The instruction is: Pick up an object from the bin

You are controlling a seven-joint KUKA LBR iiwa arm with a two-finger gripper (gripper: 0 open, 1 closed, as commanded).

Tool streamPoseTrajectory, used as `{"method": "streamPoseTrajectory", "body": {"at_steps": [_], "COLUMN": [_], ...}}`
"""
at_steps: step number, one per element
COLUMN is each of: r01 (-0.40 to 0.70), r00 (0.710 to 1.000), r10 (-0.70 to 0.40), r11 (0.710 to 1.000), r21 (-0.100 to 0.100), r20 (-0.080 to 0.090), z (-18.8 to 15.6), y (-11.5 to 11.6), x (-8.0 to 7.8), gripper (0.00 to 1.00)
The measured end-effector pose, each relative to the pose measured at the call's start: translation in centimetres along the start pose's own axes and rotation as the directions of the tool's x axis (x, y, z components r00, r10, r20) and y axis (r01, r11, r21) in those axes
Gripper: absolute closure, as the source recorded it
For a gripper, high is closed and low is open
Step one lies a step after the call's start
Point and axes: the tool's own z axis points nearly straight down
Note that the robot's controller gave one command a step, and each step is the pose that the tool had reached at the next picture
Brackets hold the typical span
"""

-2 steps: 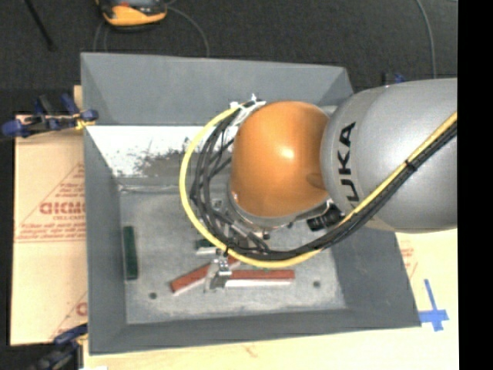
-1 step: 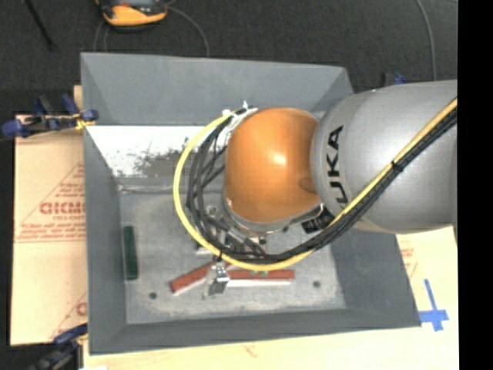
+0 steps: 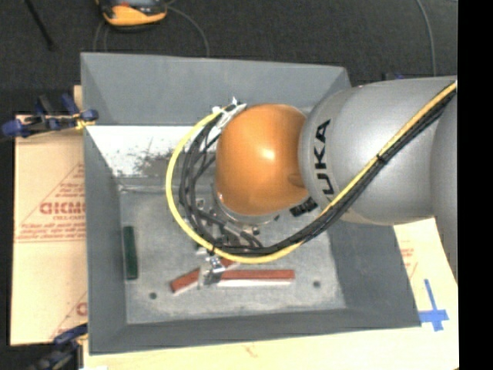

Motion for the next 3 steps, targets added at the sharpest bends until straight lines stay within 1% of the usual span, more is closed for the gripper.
{"method": "streamPoseTrajectory", "body": {"at_steps": [1, 2, 3], "r01": [0.092, 0.09, 0.08], "r00": [0.995, 0.996, 0.997], "r10": [-0.091, -0.09, -0.08], "r11": [0.996, 0.996, 0.997], "r21": [-0.006, -0.006, -0.001], "r20": [0.026, 0.026, -0.012], "z": [11.7, 11.7, 0.2], "y": [-3.1, -3.1, -3.6], "x": [2.1, 2.1, 0.8], "gripper": [1.0, 1.0, 1.0]}}
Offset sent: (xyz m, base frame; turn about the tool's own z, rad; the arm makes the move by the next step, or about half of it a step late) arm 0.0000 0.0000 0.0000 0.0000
